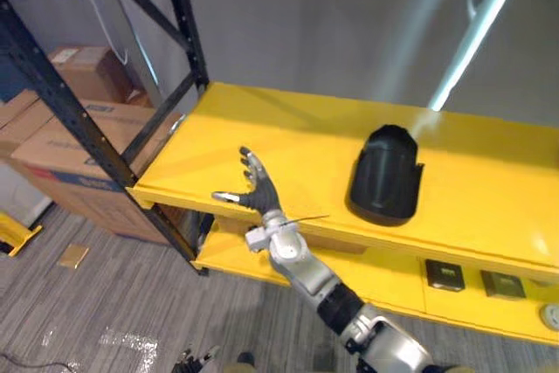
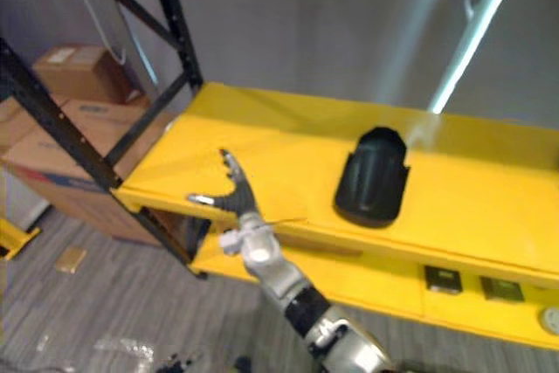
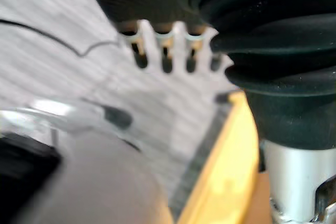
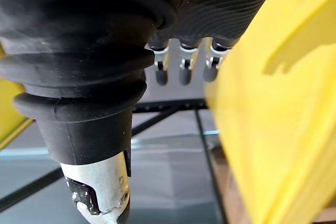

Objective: Walk over and take plastic housings, then place them on the shelf

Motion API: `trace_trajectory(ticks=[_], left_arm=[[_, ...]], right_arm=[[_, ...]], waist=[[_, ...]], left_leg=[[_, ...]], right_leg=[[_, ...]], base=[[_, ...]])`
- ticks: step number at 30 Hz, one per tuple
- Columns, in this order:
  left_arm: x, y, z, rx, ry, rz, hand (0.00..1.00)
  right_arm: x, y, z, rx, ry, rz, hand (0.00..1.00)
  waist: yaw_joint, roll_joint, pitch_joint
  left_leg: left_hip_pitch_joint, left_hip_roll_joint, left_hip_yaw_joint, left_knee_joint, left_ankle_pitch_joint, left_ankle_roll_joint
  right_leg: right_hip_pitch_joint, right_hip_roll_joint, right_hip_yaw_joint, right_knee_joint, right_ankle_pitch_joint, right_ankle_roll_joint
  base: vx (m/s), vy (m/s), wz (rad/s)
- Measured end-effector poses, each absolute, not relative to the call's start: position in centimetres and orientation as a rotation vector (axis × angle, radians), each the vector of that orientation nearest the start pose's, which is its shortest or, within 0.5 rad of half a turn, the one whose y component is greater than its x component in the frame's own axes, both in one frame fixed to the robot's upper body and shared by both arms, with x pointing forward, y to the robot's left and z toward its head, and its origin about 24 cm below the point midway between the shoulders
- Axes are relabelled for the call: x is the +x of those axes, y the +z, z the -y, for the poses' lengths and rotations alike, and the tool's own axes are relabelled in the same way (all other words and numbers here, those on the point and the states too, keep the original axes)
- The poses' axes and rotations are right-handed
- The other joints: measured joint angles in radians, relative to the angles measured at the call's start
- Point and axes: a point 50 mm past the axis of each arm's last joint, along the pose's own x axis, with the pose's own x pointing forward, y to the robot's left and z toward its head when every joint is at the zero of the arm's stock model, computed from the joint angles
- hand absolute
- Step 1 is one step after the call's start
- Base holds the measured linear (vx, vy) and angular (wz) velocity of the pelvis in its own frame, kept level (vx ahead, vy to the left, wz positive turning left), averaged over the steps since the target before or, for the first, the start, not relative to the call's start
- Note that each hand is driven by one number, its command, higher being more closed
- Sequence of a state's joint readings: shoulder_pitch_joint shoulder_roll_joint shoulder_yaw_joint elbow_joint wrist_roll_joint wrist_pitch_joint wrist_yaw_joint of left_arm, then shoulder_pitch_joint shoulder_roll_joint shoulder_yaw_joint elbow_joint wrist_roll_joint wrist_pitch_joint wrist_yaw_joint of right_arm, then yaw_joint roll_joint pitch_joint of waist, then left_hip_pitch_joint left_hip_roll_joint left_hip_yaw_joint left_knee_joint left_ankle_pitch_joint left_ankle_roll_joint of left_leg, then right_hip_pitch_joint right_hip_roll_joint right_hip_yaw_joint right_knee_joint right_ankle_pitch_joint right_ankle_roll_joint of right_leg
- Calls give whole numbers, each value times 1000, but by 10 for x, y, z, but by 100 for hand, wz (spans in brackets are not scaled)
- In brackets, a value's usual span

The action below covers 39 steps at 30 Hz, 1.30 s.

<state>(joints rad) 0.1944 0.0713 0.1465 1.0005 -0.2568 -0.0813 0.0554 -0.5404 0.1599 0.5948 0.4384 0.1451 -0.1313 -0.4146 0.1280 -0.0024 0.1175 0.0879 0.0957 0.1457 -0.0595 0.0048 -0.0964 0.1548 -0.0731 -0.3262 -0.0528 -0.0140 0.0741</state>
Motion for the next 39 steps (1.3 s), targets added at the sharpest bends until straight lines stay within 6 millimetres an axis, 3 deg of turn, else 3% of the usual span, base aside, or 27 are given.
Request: trace_trajectory(ticks=[3, 6, 9, 11, 13, 17, 23, 30, 39], left_arm=[[62, -162, -206, -199, 429, -1069, 0], [61, -162, -205, -213, 420, -1064, 0], [75, -157, -204, -169, 360, -1009, 0], [92, -153, -199, -157, 309, -964, 0], [115, -146, -192, -152, 257, -897, 0], [132, -139, -193, -131, 223, -839, 0], [132, -139, -193, -127, 210, -840, 0], [134, -139, -183, -138, 160, -837, 0], [133, -139, -178, -150, 138, -834, 0]], right_arm=[[298, 101, -32, 42, 287, 147, 0], [302, 89, -27, 5, 241, 74, 0], [310, 90, -16, -10, 164, 78, 0], [322, 103, -5, -4, 102, 113, 0], [341, 134, 10, 13, 12, 196, 0], [359, 159, 32, 23, -110, 256, 0], [365, 160, 52, -1, -213, 258, 0], [382, 187, 83, -69, -359, 315, 0], [397, 209, 129, -122, -507, 343, 0]], waist=[[3, -1, -2], [4, 5, 2], [10, 9, 40], [15, 32, 89], [17, 60, 162], [14, 62, 236], [-8, 72, 245], [-22, 126, 312], [-28, 153, 330]], left_leg=[[1, 1, 3, 1, 0, 0], [18, 0, 8, 0, 0, -1], [-18, 0, 2, 57, -9, -4], [-67, 7, -1, 100, -25, 4], [-123, 9, 1, 109, -12, 9], [-150, 5, 0, 97, 13, 16], [-159, -9, 3, 99, 19, 25], [-156, -7, 0, 103, 21, 27], [-158, -16, -1, 95, 27, 36]], right_leg=[[8, 3, -4, -9, 2, 2], [20, 2, -1, -5, 2, 2], [7, -4, -3, 14, 2, 2], [-36, -3, -2, 43, 1, 1], [-103, -6, 2, 74, 5, -3], [-139, -9, 5, 77, 26, -10], [-153, -21, 27, 75, 38, -10], [-159, -22, 29, 97, 29, -14], [-193, -41, 29, 159, -1, -8]], base=[[37, -8, 6], [10, 1, -3], [-55, 13, 5], [-190, 22, 3], [-230, 31, -4], [-90, 17, -1], [46, 24, -5], [-18, 6, 0], [-1, 8, 1]])
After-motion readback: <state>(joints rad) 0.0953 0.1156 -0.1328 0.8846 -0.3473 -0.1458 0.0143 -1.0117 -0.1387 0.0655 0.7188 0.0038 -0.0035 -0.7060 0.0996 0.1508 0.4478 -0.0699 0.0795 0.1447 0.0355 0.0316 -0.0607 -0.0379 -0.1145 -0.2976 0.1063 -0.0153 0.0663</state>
